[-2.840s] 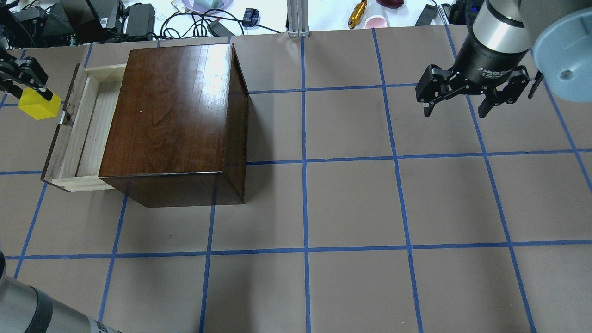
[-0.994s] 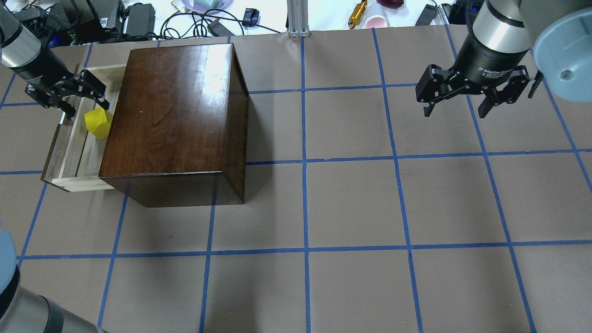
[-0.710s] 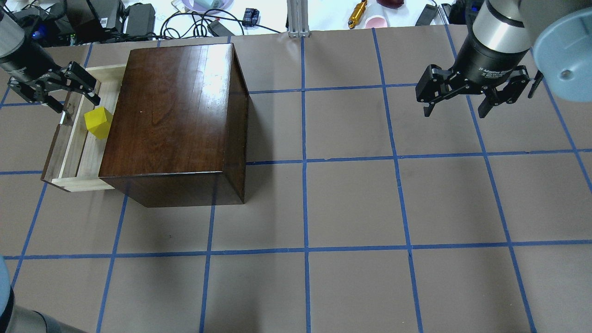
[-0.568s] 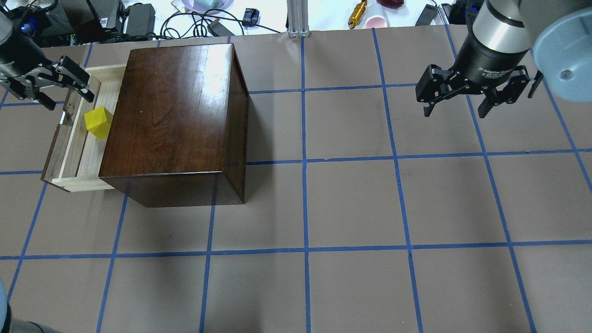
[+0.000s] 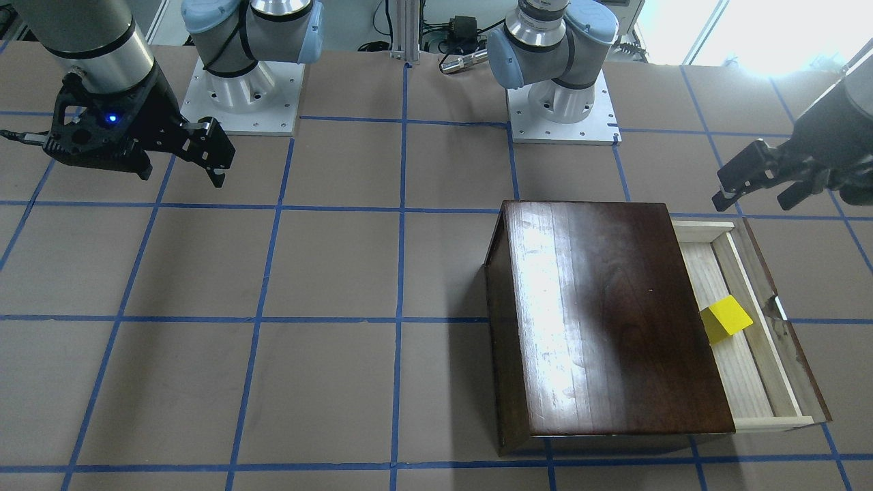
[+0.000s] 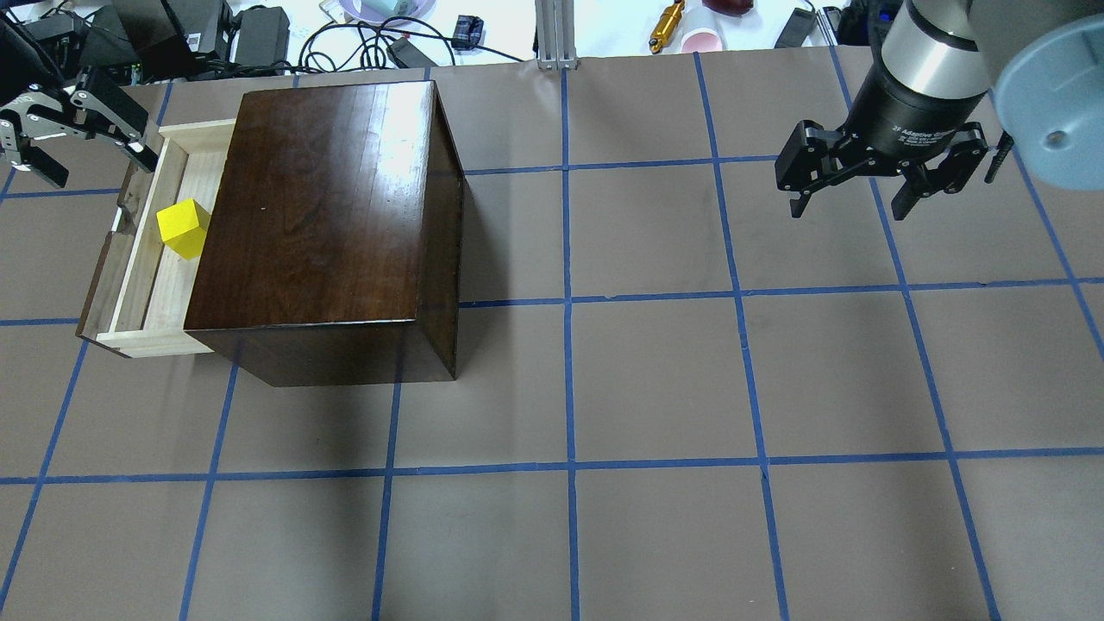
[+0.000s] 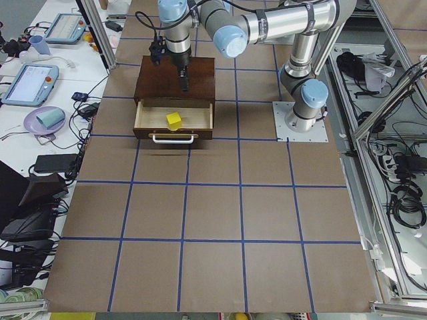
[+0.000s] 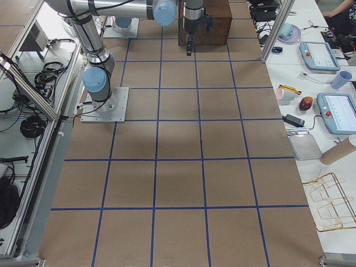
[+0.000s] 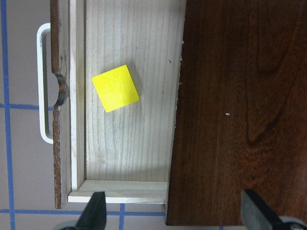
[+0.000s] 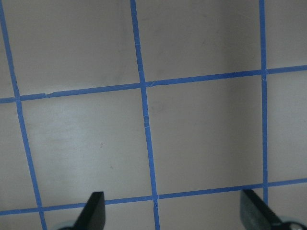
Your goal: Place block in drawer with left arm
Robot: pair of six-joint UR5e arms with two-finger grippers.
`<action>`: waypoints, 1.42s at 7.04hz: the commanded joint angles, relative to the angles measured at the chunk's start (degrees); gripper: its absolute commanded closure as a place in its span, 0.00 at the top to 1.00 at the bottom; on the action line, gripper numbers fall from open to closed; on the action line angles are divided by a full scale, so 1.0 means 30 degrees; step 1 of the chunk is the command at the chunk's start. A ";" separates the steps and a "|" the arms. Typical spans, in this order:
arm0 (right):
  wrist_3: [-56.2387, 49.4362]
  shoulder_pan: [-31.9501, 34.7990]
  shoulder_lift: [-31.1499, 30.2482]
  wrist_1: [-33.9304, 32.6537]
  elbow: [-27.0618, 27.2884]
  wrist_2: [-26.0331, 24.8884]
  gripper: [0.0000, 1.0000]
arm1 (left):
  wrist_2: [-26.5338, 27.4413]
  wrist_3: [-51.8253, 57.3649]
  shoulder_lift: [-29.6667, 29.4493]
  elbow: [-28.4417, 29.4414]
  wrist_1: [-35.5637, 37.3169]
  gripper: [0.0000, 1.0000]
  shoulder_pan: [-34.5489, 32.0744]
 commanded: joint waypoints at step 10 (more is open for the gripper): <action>0.0000 0.0000 0.0000 0.0000 0.0000 0.0000 1.00 | 0.0339 -0.2265 0.0316 -0.1345 0.1430 1.00 -0.5066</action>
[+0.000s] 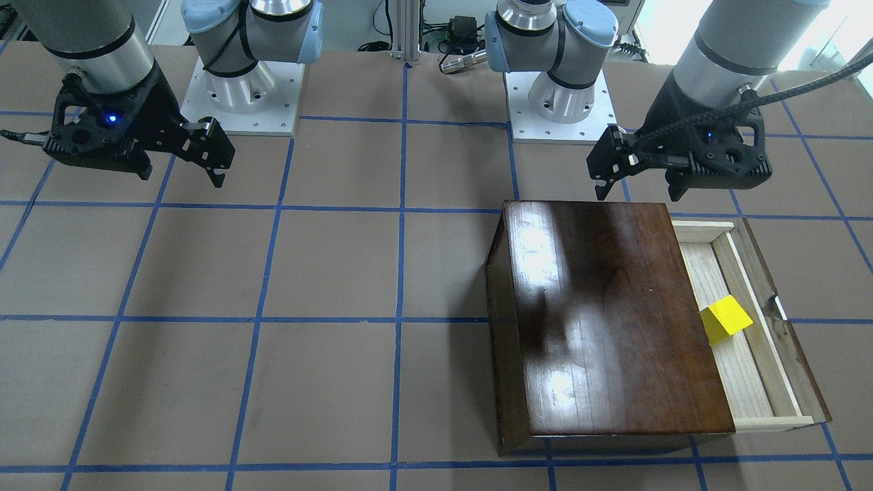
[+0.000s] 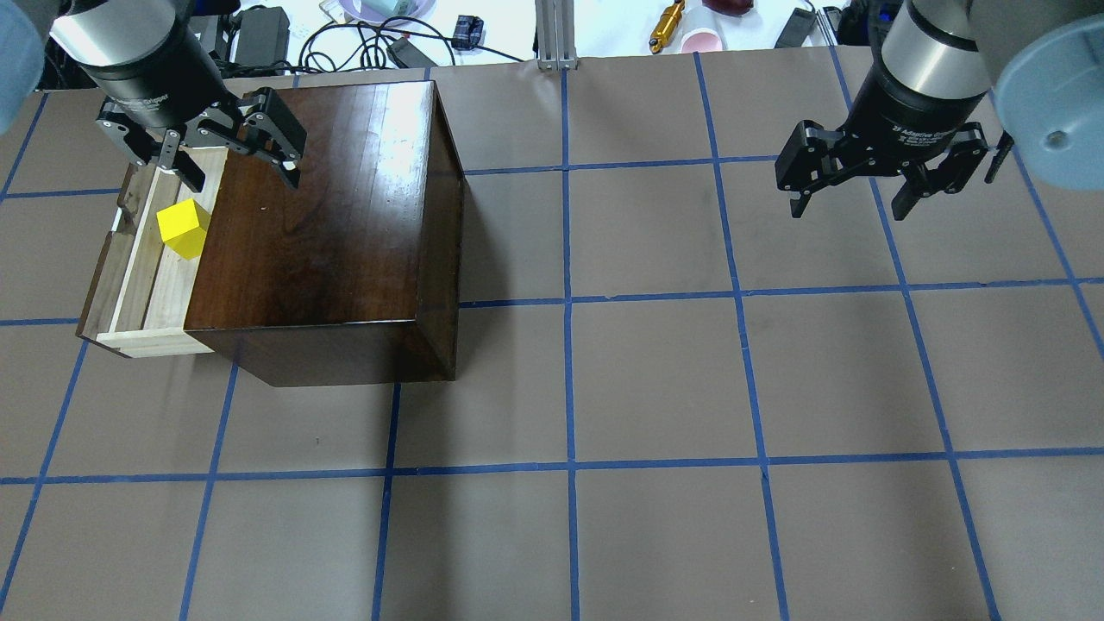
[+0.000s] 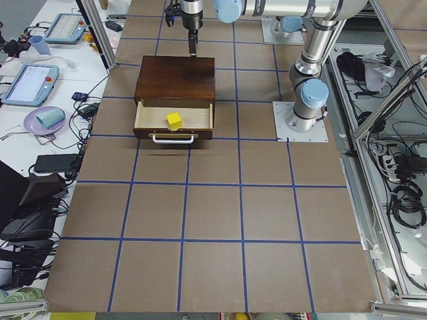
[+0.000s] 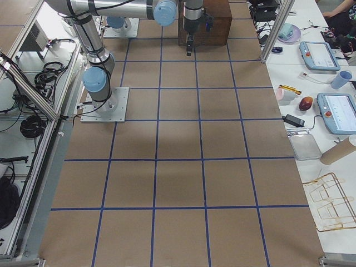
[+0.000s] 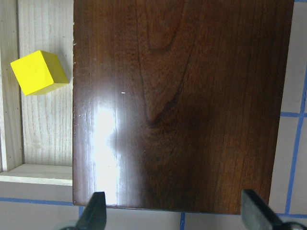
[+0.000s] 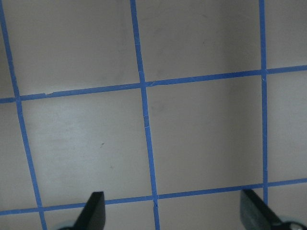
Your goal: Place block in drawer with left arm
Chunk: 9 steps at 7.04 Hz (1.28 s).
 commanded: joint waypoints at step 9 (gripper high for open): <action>0.0000 0.0000 0.0000 0.0000 -0.0001 0.0000 1.00 | -0.0111 0.0409 0.0193 -0.0039 -0.0080 1.00 -0.0032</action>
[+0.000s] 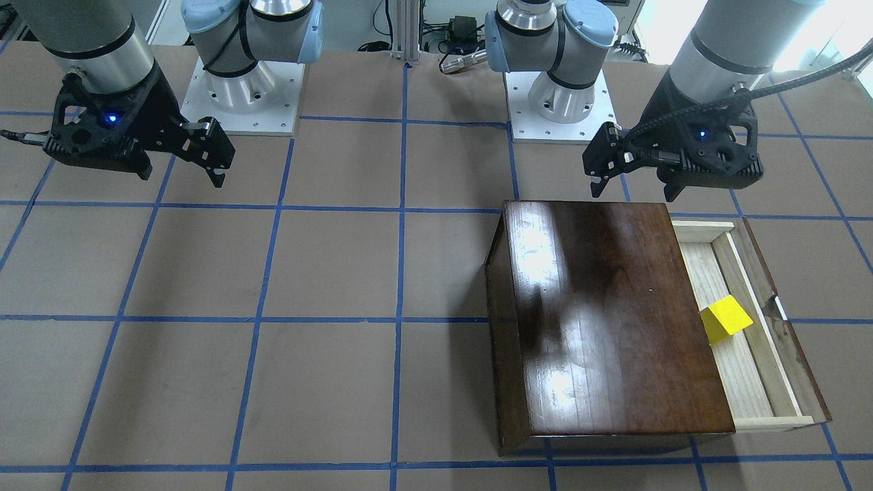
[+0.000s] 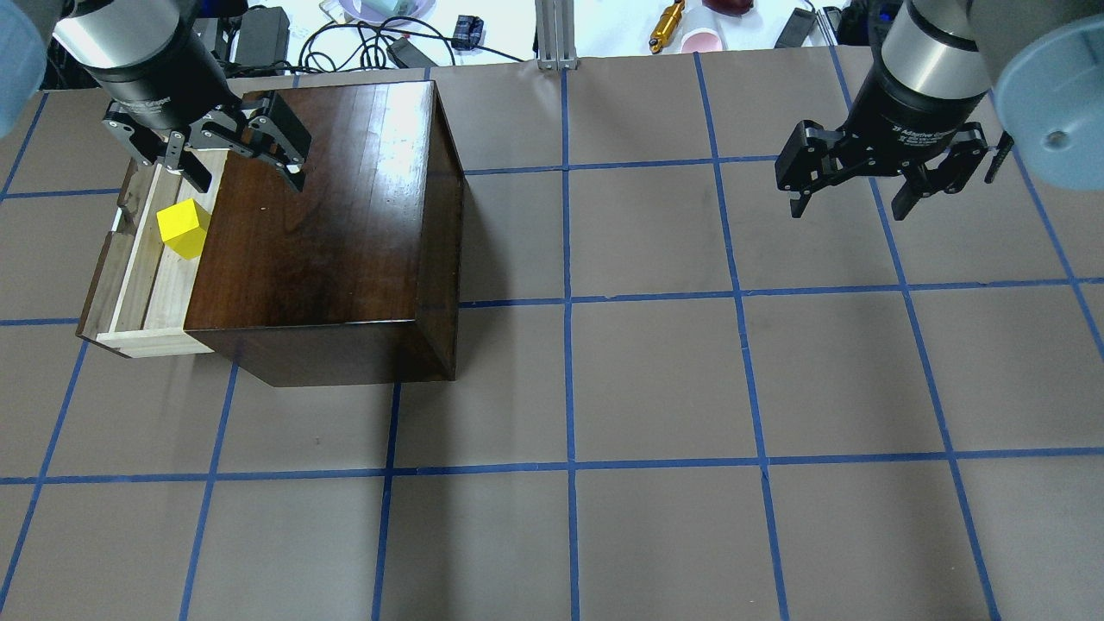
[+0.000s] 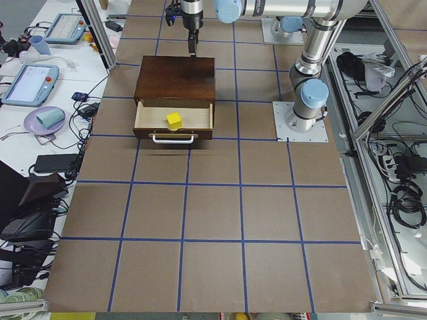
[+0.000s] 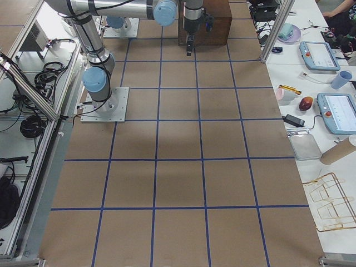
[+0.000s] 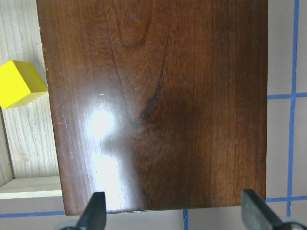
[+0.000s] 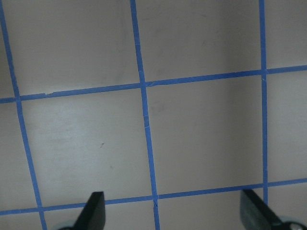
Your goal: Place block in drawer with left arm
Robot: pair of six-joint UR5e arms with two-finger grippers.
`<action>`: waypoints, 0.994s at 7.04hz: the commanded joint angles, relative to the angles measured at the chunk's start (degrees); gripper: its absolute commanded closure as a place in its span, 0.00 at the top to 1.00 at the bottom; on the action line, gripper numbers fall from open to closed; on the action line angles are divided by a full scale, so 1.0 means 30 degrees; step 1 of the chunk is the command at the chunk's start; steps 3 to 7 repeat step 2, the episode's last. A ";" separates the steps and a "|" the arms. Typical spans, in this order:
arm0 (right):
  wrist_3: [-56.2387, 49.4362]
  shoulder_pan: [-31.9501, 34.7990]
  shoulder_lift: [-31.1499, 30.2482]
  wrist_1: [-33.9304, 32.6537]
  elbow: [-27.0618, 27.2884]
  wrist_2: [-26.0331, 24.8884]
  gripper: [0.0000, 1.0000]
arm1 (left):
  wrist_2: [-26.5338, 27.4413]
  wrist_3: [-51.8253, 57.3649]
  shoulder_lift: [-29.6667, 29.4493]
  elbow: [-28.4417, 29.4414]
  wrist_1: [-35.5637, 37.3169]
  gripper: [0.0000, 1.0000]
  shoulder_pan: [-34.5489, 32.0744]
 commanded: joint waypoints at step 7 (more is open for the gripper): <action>0.0000 -0.0001 0.0000 0.0000 0.0000 0.0000 1.00 | 0.0010 0.0010 0.0070 -0.0029 0.0004 1.00 0.0009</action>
